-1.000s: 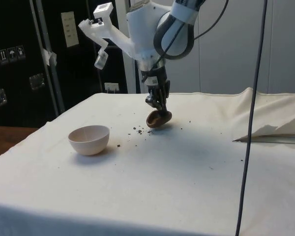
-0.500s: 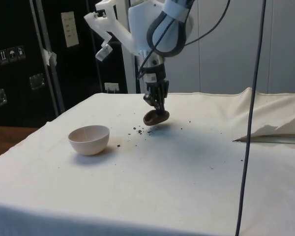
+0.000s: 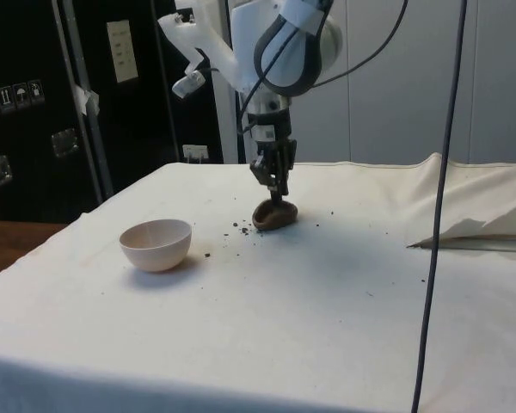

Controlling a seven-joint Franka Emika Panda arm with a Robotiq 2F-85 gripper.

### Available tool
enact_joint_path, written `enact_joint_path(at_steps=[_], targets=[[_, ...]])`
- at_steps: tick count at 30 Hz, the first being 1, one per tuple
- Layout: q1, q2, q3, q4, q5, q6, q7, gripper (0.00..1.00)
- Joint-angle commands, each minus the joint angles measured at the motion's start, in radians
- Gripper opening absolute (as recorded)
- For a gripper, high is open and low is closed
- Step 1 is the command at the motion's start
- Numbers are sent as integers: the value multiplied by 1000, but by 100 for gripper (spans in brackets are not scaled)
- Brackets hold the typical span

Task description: Pour the coffee beans from the cup into the bowl.

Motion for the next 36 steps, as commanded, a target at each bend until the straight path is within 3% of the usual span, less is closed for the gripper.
enact_joint_path(at_steps=[1, 2, 3, 6, 11, 12, 13, 17, 36], targets=[[-5, -8, 5, -8, 8, 10, -7, 17], [0, -1, 0, 0, 0, 0, 0, 22], [-4, -8, 5, -8, 8, 10, -7, 22], [-4, -8, 4, -8, 7, 9, -7, 45], [0, -2, 0, 0, 0, 0, 0, 71], [-4, -9, 4, -8, 7, 9, -6, 71], [-4, -9, 4, -8, 7, 9, -6, 81], [-3, -26, 2, -8, 5, -5, -7, 100], [4, -132, -7, -3, -18, -109, 2, 100]])
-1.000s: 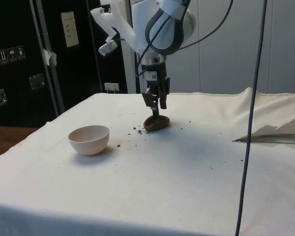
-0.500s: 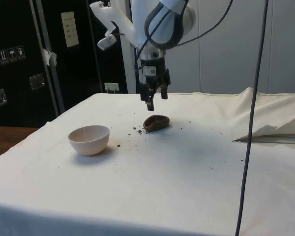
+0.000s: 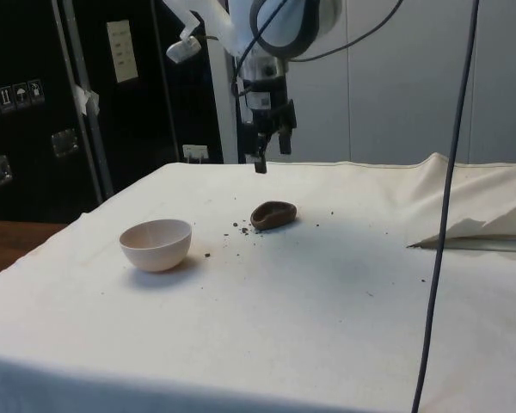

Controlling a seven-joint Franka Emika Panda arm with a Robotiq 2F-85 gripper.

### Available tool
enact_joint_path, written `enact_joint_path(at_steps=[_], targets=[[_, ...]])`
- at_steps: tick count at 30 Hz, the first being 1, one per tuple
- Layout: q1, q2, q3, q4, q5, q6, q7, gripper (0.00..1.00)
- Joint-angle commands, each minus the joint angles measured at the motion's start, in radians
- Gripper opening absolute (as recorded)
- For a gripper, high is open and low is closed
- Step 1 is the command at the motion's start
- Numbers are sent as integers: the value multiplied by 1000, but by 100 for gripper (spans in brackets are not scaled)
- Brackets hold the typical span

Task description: Pour the coffee beans from the cup into the bowl.

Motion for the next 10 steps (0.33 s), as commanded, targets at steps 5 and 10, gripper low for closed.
enact_joint_path(at_steps=[5, 10], targets=[[9, -33, -5, 8, -28, -51, 16, 100], [11, -42, 1, 7, -22, -59, 14, 100]])
